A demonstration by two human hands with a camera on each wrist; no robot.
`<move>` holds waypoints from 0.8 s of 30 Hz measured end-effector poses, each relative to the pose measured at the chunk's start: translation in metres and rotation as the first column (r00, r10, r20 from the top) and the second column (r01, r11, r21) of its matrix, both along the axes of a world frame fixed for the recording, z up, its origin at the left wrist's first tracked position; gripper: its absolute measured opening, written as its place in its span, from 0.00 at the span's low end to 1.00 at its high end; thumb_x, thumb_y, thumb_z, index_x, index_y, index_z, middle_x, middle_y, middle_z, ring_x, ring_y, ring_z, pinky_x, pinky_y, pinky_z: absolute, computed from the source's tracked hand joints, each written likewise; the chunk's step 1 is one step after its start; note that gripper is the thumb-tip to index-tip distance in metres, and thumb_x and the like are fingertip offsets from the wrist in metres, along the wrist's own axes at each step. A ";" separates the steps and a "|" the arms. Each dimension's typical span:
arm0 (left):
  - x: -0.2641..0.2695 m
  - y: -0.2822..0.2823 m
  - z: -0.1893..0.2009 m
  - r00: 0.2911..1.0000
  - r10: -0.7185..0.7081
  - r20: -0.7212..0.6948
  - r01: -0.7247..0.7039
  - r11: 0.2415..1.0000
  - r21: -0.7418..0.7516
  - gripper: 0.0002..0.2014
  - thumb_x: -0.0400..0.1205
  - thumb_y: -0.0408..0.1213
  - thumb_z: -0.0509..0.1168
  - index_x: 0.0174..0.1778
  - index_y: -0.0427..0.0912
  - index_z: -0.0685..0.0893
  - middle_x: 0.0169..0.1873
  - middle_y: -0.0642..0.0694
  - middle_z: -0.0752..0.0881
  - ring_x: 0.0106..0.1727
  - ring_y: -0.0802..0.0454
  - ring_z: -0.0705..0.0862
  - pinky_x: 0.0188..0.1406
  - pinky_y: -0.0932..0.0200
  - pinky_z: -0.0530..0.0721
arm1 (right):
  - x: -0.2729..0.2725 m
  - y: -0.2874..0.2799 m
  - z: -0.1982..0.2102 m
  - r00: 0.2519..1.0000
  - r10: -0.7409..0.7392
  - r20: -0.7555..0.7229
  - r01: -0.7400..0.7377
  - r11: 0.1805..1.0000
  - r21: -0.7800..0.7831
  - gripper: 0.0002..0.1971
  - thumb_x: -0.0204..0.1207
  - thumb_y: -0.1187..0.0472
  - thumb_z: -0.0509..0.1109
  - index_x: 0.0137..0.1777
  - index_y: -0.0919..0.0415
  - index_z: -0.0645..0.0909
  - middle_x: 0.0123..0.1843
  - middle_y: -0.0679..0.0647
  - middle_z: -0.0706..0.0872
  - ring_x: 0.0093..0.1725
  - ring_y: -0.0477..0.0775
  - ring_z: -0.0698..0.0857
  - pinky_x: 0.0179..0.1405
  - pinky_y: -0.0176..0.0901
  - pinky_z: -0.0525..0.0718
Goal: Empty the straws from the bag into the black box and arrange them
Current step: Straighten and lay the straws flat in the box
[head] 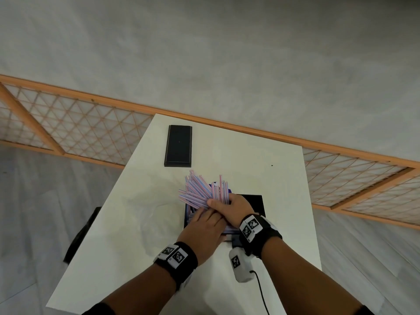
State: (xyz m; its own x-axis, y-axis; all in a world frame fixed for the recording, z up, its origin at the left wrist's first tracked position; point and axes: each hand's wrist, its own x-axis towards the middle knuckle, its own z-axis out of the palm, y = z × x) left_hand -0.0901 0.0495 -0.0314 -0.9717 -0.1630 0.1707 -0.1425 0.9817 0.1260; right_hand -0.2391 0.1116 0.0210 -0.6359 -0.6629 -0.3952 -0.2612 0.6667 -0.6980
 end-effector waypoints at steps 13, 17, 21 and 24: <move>0.003 -0.003 0.002 0.995 -0.024 0.098 0.021 0.999 0.035 0.26 0.88 0.56 0.60 0.82 0.53 0.73 0.81 0.48 0.77 0.84 0.42 0.72 0.81 0.39 0.73 | 0.008 -0.004 0.006 0.951 0.124 -0.284 -0.086 0.986 0.141 0.22 0.90 0.42 0.50 0.58 0.56 0.81 0.45 0.54 0.87 0.43 0.58 0.83 0.46 0.48 0.82; 0.004 -0.002 0.004 0.996 -0.028 0.083 0.027 0.999 0.017 0.25 0.84 0.56 0.65 0.77 0.54 0.76 0.74 0.52 0.82 0.79 0.44 0.78 0.78 0.41 0.77 | -0.001 0.009 0.020 0.968 -0.031 -0.248 0.017 0.998 -0.057 0.18 0.91 0.52 0.56 0.64 0.65 0.79 0.41 0.52 0.83 0.43 0.57 0.82 0.34 0.38 0.74; 0.003 -0.001 0.004 0.995 -0.017 0.103 0.016 1.000 0.008 0.25 0.83 0.56 0.67 0.74 0.53 0.78 0.70 0.53 0.84 0.79 0.44 0.79 0.76 0.40 0.78 | -0.008 0.012 0.033 0.979 -0.104 -0.175 0.069 0.979 -0.194 0.16 0.91 0.54 0.58 0.40 0.53 0.75 0.34 0.46 0.79 0.33 0.45 0.78 0.30 0.32 0.70; 0.002 -0.002 0.003 0.993 -0.022 0.113 0.020 1.000 0.018 0.25 0.84 0.55 0.65 0.76 0.51 0.77 0.72 0.52 0.83 0.81 0.43 0.76 0.79 0.40 0.75 | -0.006 0.012 0.036 0.991 -0.048 -0.128 0.018 0.974 -0.227 0.19 0.91 0.55 0.59 0.34 0.48 0.69 0.30 0.44 0.74 0.29 0.41 0.73 0.28 0.29 0.67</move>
